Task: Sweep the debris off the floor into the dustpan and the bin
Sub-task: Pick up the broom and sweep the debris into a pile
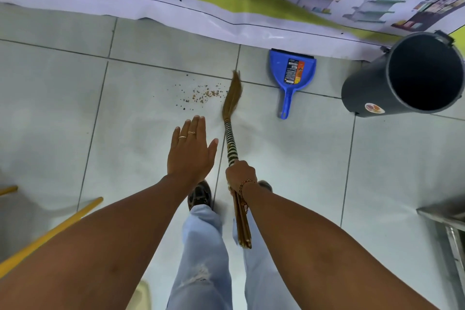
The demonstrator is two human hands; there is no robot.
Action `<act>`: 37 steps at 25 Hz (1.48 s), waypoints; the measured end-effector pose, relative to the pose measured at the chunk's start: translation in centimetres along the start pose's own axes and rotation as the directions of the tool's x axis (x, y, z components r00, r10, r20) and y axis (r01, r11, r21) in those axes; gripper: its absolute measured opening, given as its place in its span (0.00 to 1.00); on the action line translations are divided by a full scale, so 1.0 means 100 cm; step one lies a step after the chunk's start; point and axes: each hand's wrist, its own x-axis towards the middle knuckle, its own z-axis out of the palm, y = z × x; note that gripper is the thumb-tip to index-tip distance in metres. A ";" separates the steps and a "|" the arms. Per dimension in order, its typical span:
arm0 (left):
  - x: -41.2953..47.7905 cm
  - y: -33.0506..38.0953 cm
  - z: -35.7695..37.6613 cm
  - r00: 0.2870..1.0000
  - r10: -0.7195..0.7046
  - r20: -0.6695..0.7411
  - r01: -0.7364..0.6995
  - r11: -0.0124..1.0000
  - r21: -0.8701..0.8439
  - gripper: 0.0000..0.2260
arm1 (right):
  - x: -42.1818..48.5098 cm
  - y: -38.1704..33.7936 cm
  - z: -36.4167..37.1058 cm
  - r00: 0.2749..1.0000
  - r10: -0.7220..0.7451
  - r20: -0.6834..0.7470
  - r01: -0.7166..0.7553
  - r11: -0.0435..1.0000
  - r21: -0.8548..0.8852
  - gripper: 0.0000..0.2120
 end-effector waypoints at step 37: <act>-0.021 -0.132 -0.019 0.977 -0.101 0.188 0.127 0.984 -0.129 0.24 | -0.062 -0.054 0.121 0.998 0.008 0.065 -0.018 0.988 0.152 0.17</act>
